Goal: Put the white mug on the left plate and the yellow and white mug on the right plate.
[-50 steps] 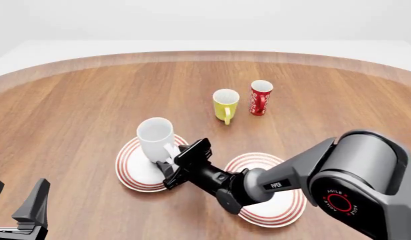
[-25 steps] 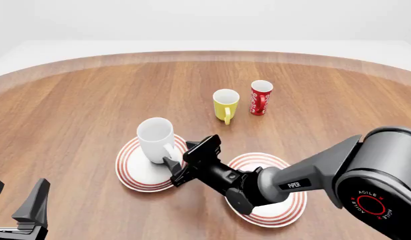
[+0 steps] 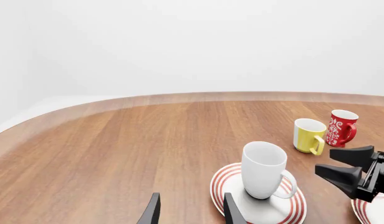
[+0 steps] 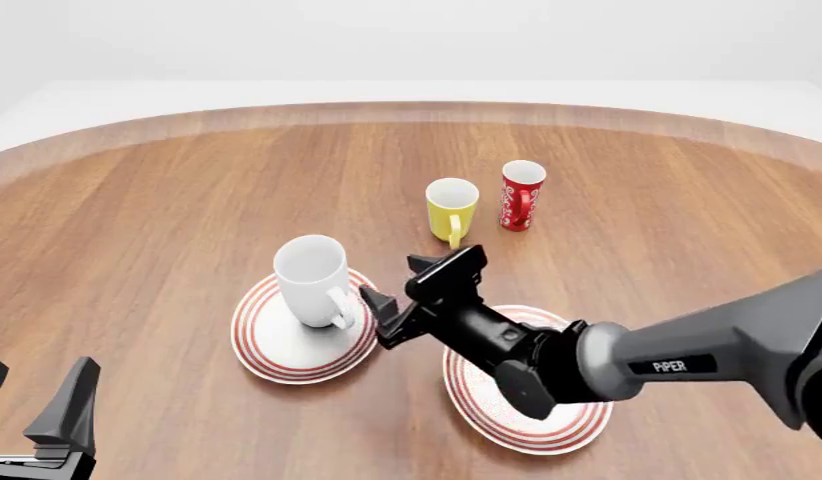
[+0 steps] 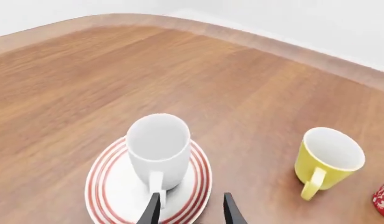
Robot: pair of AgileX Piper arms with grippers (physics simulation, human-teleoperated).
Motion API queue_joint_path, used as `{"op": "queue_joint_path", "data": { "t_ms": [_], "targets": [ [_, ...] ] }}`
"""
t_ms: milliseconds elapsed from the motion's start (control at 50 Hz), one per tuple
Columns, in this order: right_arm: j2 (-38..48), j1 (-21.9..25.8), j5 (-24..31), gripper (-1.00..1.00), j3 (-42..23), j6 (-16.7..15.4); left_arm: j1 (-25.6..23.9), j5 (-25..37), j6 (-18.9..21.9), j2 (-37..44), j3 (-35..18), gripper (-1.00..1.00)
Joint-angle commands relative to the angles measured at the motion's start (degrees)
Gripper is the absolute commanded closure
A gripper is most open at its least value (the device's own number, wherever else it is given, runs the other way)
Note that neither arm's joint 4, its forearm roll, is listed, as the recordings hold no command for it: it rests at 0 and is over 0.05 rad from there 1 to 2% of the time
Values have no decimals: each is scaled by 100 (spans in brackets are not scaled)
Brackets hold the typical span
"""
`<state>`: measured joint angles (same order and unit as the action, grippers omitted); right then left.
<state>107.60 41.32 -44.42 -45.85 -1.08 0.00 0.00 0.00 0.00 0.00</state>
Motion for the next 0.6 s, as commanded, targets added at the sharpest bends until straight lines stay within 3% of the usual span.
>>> {"op": "queue_joint_path", "data": {
  "t_ms": [20,600],
  "targets": [
    [-604,-345,168,-100,279,-94,0,0,0,0,0,-100],
    [-932,-1061,482,-100,119,-8,0,0,0,0,0,-100]
  ]
}}
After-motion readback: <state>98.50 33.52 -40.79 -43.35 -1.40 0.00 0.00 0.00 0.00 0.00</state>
